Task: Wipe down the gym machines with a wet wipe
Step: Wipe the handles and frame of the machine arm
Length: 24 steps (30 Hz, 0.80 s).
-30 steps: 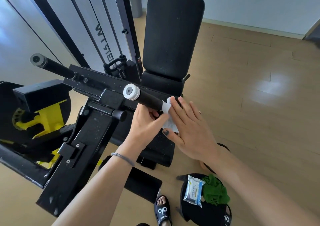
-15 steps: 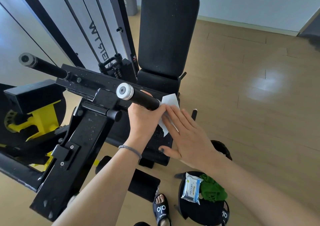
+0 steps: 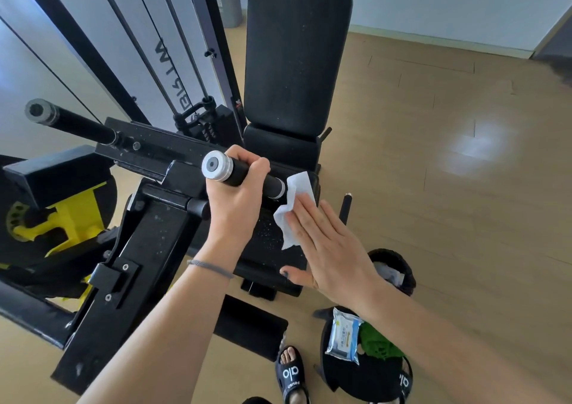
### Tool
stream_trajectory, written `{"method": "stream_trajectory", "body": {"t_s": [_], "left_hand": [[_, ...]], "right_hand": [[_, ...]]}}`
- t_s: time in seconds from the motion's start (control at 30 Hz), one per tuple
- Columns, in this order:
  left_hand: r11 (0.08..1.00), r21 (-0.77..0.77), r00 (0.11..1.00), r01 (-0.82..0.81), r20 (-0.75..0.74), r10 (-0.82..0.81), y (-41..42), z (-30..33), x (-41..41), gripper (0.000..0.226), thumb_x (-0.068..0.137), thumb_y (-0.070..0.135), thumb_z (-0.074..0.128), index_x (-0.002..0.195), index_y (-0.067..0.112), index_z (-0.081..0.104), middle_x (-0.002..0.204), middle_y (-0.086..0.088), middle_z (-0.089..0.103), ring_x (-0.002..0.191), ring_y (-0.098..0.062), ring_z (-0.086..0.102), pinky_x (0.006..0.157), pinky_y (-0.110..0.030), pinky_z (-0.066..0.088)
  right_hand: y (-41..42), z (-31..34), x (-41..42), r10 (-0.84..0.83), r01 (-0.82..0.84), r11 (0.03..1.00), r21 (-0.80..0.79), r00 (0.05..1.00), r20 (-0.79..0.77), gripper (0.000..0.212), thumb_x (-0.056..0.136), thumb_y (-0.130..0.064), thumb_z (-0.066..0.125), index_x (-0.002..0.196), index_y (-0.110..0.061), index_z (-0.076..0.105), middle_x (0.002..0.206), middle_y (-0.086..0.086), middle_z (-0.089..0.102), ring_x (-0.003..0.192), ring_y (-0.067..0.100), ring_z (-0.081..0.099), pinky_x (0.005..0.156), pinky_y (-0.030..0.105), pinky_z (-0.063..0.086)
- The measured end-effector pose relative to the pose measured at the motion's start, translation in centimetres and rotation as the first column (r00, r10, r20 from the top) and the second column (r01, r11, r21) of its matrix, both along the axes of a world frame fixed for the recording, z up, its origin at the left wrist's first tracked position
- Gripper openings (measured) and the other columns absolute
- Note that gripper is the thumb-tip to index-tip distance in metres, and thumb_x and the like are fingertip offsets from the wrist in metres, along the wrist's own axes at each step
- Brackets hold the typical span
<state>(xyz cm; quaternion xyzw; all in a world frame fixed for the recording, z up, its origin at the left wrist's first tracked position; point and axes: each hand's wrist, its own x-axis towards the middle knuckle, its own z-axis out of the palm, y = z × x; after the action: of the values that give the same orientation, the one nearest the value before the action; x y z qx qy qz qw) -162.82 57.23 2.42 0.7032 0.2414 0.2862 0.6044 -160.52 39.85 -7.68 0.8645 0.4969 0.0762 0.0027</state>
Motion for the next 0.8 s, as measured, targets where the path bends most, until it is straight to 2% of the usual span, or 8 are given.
{"method": "stream_trajectory", "body": {"t_s": [0.13, 0.2, 0.3, 0.37, 0.47, 0.6, 0.73, 0.8], "left_hand": [[1.0, -0.007, 1.0, 0.004, -0.01, -0.004, 0.1, -0.2, 0.2, 0.009, 0.085, 0.001, 0.065, 0.08, -0.005, 0.059, 0.073, -0.001, 0.058, 0.069, -0.005, 0.054, 0.067, -0.014, 0.047], [1.0, -0.014, 1.0, -0.012, -0.008, 0.011, -0.1, -0.3, 0.2, 0.01, 0.085, 0.001, 0.064, 0.081, -0.005, 0.059, 0.071, 0.001, 0.058, 0.067, -0.004, 0.055, 0.065, -0.014, 0.047], [0.998, -0.036, 0.999, -0.047, 0.018, 0.047, -0.4, -0.4, 0.4, 0.008, 0.084, -0.001, 0.063, 0.079, -0.006, 0.058, 0.068, 0.004, 0.057, 0.064, -0.002, 0.054, 0.064, -0.012, 0.046], [0.996, -0.041, 0.996, -0.076, 0.033, 0.078, -0.7, -0.3, 0.5, 0.007, 0.083, -0.003, 0.062, 0.078, -0.007, 0.058, 0.067, 0.004, 0.056, 0.063, -0.001, 0.053, 0.063, -0.012, 0.046], [0.992, -0.058, 0.993, -0.111, 0.031, 0.113, -1.0, -0.3, 0.7, 0.006, 0.082, -0.003, 0.06, 0.076, -0.003, 0.058, 0.064, 0.006, 0.056, 0.062, -0.001, 0.053, 0.063, -0.013, 0.047], [0.99, -0.063, 0.992, -0.126, 0.02, 0.127, -1.1, -0.5, 0.8, 0.013, 0.082, -0.001, 0.06, 0.073, 0.007, 0.057, 0.062, 0.01, 0.056, 0.063, -0.001, 0.054, 0.064, -0.015, 0.048], [0.99, -0.06, 0.991, -0.13, 0.015, 0.131, -1.2, -0.5, 0.8, 0.018, 0.082, 0.0, 0.06, 0.069, 0.011, 0.056, 0.062, 0.012, 0.056, 0.063, -0.001, 0.054, 0.065, -0.014, 0.048], [0.989, -0.063, 0.991, -0.132, 0.02, 0.133, -1.2, -0.5, 0.9, 0.016, 0.083, -0.001, 0.06, 0.071, 0.01, 0.056, 0.061, 0.013, 0.056, 0.062, 0.0, 0.054, 0.064, -0.013, 0.047]], "right_hand": [[0.3, 0.8, 1.6, -0.068, 0.069, 0.997, 0.044, 0.997, -0.029, 0.088, 0.102, -0.07, 0.016, 0.16, -0.005, 0.012, 0.168, 0.014, 0.007, 0.157, 0.026, -0.001, 0.128, 0.046, 0.01], [0.8, 1.4, 2.0, -0.125, 0.137, 0.985, 0.106, 0.986, -0.114, 0.088, 0.101, -0.072, 0.014, 0.159, -0.007, 0.007, 0.169, 0.012, 0.005, 0.157, 0.023, -0.005, 0.128, 0.042, 0.006], [1.0, 0.4, -0.3, -0.101, 0.145, 0.98, 0.136, 0.953, -0.285, 0.091, 0.1, -0.074, 0.015, 0.16, -0.008, -0.004, 0.168, 0.008, -0.011, 0.155, 0.017, -0.018, 0.126, 0.036, -0.002], [1.1, -0.5, -1.7, -0.114, 0.191, 0.958, 0.213, 0.937, -0.33, 0.09, 0.101, -0.072, 0.022, 0.162, -0.008, 0.001, 0.17, 0.006, -0.008, 0.155, 0.014, -0.016, 0.126, 0.033, 0.003], [3.0, -0.6, -1.2, -0.134, 0.365, 0.85, 0.381, 0.848, -0.512, 0.09, 0.099, -0.071, 0.021, 0.163, -0.01, 0.006, 0.171, 0.003, -0.005, 0.156, 0.012, -0.011, 0.127, 0.031, 0.009], [6.2, -0.1, -2.1, -0.098, 0.591, 0.63, 0.503, 0.703, -0.704, 0.089, 0.094, -0.077, 0.009, 0.162, -0.02, -0.001, 0.171, 0.0, -0.003, 0.155, 0.006, -0.01, 0.126, 0.024, 0.002], [7.3, -0.7, -5.1, -0.015, 0.71, 0.502, 0.494, 0.578, -0.816, 0.08, 0.096, -0.076, 0.012, 0.158, -0.032, -0.012, 0.17, -0.004, -0.012, 0.155, 0.006, -0.012, 0.128, 0.04, 0.011], [7.6, -0.8, -3.6, 0.026, 0.767, 0.429, 0.477, 0.517, -0.855, 0.085, 0.096, -0.076, 0.014, 0.163, -0.027, -0.004, 0.171, -0.002, 0.005, 0.157, 0.014, 0.004, 0.127, 0.046, 0.017]]}}
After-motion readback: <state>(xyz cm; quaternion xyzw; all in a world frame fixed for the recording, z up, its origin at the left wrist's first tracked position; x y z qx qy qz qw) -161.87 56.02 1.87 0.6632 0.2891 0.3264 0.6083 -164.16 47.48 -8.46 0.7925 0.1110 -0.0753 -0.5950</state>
